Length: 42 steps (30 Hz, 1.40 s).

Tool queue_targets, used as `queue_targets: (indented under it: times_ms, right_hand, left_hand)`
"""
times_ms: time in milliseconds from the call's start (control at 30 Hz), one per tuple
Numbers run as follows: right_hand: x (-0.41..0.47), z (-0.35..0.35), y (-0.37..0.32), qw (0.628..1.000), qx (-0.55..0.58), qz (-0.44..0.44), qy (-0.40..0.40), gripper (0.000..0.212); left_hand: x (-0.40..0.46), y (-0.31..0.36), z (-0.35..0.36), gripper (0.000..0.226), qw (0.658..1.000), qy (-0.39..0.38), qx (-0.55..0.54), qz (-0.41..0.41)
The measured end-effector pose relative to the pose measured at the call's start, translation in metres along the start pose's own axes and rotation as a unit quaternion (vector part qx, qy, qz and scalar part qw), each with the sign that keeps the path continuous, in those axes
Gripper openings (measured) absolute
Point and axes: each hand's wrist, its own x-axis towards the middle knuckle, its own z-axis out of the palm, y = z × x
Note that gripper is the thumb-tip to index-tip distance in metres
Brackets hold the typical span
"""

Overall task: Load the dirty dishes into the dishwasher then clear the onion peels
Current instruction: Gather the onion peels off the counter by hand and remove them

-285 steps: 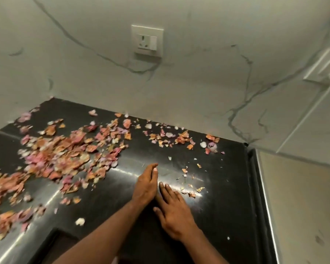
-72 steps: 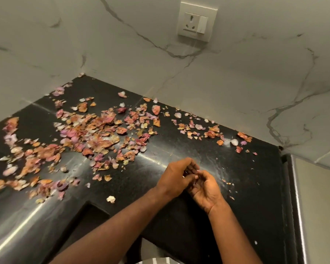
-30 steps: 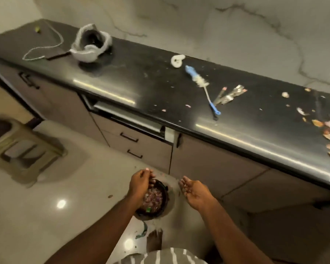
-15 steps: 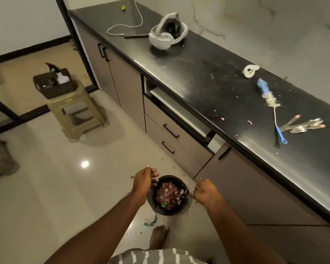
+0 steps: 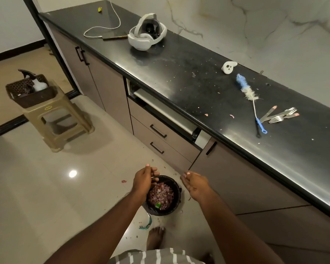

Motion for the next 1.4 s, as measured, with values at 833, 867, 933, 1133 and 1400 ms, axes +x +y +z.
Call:
queue_targets:
  times_ms: [833, 867, 933, 1133, 1400]
  right_hand:
    - [-0.096, -0.217, -0.011, 0.924, 0.356, -0.136, 0.036, 0.030]
    - [-0.106, -0.242, -0.009, 0.915, 0.368, -0.159, 0.047, 0.031]
    - [-0.126, -0.294, -0.003, 0.891, 0.401, -0.199, 0.075, 0.033]
    - [-0.194, -0.441, 0.025, 0.810, 0.478, -0.293, 0.171, 0.032]
    - [-0.260, -0.568, 0.091, 0.702, 0.566, -0.328, 0.281, 0.031]
  left_hand:
    - [-0.121, -0.019, 0.247, 0.043, 0.945, -0.300, 0.128, 0.042]
    - [-0.138, -0.026, 0.269, 0.042, 0.933, -0.330, 0.131, 0.048]
    - [-0.176, -0.041, 0.312, 0.041, 0.908, -0.389, 0.143, 0.060]
    - [-0.304, -0.098, 0.425, 0.039, 0.835, -0.519, 0.163, 0.078]
    - [-0.429, -0.176, 0.492, 0.034, 0.707, -0.642, 0.270, 0.121]
